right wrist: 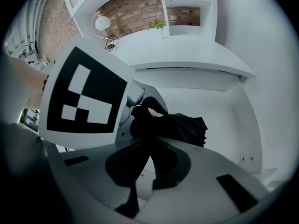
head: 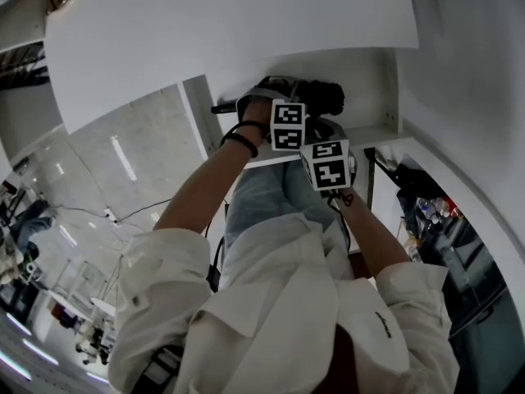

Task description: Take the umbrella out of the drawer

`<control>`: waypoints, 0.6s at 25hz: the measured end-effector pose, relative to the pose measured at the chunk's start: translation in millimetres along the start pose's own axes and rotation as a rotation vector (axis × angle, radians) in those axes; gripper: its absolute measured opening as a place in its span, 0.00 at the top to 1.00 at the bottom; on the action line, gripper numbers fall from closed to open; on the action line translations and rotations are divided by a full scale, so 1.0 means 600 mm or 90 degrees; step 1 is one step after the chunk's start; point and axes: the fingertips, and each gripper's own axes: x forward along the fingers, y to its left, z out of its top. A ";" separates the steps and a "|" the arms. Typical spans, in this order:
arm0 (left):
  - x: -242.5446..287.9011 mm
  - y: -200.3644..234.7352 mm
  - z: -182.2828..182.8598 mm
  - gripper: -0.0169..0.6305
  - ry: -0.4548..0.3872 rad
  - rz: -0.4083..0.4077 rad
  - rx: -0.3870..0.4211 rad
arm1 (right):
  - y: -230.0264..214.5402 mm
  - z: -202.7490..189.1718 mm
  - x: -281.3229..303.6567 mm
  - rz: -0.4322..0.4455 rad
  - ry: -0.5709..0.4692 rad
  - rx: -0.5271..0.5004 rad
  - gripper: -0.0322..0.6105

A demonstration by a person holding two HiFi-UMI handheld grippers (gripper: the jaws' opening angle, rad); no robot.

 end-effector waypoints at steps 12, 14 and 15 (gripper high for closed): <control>0.023 0.008 -0.007 0.51 0.026 0.008 -0.046 | -0.025 -0.001 -0.004 -0.024 -0.015 0.005 0.92; 0.015 0.009 -0.004 0.54 0.012 0.018 -0.059 | -0.028 -0.001 -0.007 -0.028 -0.020 0.013 0.92; 0.009 0.010 -0.002 0.54 0.003 0.025 -0.066 | -0.032 0.001 -0.011 -0.032 -0.027 0.016 0.92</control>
